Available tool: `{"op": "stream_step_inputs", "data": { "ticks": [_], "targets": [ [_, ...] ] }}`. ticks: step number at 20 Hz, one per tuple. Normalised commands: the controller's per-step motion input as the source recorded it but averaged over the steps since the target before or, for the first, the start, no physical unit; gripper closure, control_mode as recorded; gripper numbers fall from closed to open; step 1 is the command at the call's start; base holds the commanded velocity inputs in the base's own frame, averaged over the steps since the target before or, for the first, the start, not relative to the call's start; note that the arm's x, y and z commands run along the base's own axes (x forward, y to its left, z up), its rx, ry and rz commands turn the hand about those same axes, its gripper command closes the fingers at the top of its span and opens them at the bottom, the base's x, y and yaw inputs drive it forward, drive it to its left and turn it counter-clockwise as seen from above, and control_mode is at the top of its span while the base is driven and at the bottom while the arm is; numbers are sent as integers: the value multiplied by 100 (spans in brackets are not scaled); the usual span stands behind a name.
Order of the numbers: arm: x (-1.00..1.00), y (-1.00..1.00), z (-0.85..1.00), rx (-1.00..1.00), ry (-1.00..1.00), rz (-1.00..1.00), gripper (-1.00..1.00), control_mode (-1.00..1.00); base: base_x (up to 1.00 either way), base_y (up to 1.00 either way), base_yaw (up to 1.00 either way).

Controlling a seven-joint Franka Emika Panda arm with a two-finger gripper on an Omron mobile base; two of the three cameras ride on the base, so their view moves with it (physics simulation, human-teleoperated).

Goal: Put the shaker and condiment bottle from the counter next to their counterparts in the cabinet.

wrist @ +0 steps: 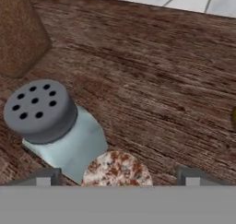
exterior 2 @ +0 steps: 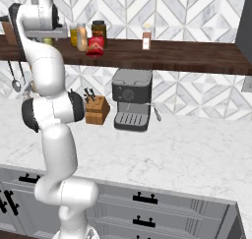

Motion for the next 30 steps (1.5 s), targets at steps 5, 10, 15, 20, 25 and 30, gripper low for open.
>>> {"op": "stream_step_inputs", "data": {
  "ticks": [5, 10, 15, 20, 25, 30],
  "targets": [
    [2, 0, 2, 0, 1, 0, -100, -100, 0, 0, 0],
    [-10, 0, 12, 0, 0, 0, -100, -100, 0, 0, 0],
    [-29, 0, 1, 0, 0, 0, -100, -100, 0, 0, 0],
    [-54, -2, -12, 0, 0, 0, -100, -100, 0, 0, 0],
    [-98, -19, -87, 0, -14, -2, -100, -100, 0, 0, 0],
    [-100, -29, -100, 3, -33, -5, -100, -100, 0, 0, 0]
  ]
}}
